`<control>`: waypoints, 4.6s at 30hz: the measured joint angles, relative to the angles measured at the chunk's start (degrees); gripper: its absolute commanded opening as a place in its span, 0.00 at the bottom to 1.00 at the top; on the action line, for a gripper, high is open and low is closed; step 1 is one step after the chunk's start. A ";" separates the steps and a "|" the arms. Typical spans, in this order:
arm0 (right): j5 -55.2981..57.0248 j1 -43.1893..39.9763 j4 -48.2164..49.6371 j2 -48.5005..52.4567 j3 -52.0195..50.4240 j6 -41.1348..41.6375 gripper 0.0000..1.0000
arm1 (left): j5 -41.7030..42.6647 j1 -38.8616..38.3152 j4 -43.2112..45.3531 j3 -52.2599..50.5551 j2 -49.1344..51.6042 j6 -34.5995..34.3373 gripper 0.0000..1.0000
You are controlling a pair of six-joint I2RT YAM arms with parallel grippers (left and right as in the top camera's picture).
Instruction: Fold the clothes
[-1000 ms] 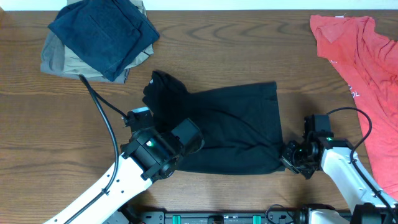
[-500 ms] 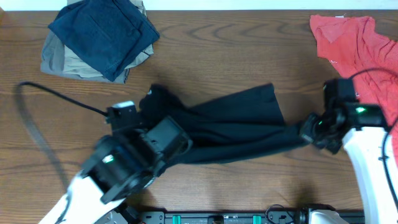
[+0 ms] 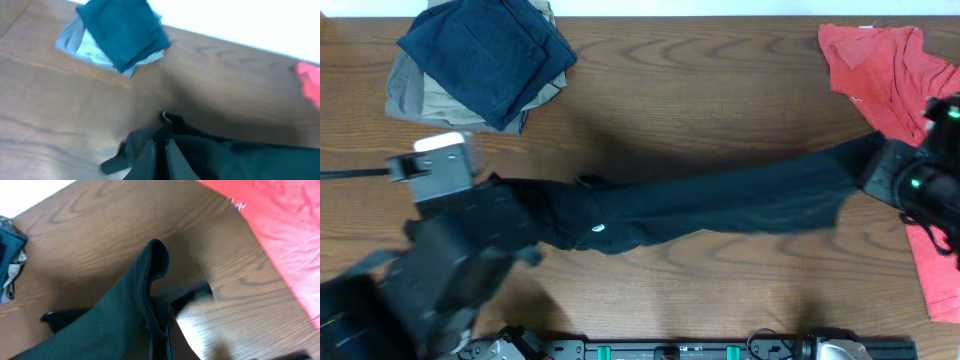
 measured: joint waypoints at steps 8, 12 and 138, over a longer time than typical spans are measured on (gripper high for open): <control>2.03 0.00 -1.38 -0.22 7.85 -1.57 0.01 | -0.22 0.00 0.24 7.15 -0.87 2.91 0.06; 2.29 0.00 1.97 1.57 8.11 -1.73 0.01 | -2.34 0.00 1.70 7.08 0.22 4.24 0.06; -3.19 -0.44 32.50 9.29 -43.65 -3.04 0.65 | 40.72 33.48 47.36 -60.41 9.81 14.12 0.75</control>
